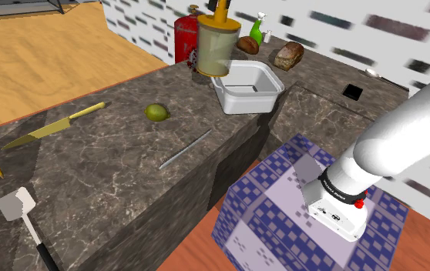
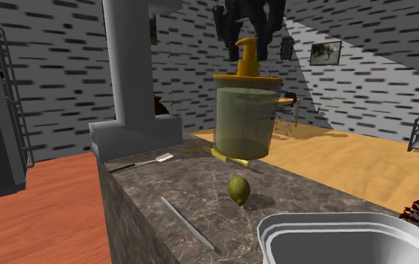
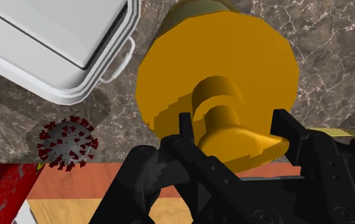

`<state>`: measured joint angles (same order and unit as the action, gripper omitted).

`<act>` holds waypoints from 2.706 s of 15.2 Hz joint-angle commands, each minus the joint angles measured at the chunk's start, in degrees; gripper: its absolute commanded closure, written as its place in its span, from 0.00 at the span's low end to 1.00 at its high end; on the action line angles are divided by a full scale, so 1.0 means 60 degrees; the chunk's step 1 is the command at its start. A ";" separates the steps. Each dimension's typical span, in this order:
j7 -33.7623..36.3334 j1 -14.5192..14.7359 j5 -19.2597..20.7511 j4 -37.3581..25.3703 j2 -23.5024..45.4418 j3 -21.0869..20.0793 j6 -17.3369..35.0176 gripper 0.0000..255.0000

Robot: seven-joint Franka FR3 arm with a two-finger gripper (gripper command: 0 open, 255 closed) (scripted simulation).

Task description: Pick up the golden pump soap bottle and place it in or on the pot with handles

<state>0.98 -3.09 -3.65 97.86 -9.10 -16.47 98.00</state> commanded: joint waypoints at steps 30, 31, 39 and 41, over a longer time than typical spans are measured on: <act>-0.4483 -0.1813 -0.0235 -0.0089 0.0470 0.2621 0.0085 1.00; -0.4493 -0.1812 -0.0237 0.0075 0.0440 0.2620 0.0218 1.00; -0.4575 -0.1806 -0.0259 0.1285 0.0282 0.2611 0.1267 1.00; -0.4595 -0.1804 -0.0266 0.1561 0.0265 0.2608 0.1525 1.00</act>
<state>-26.59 -13.94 -5.23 106.45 -7.53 -0.78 106.27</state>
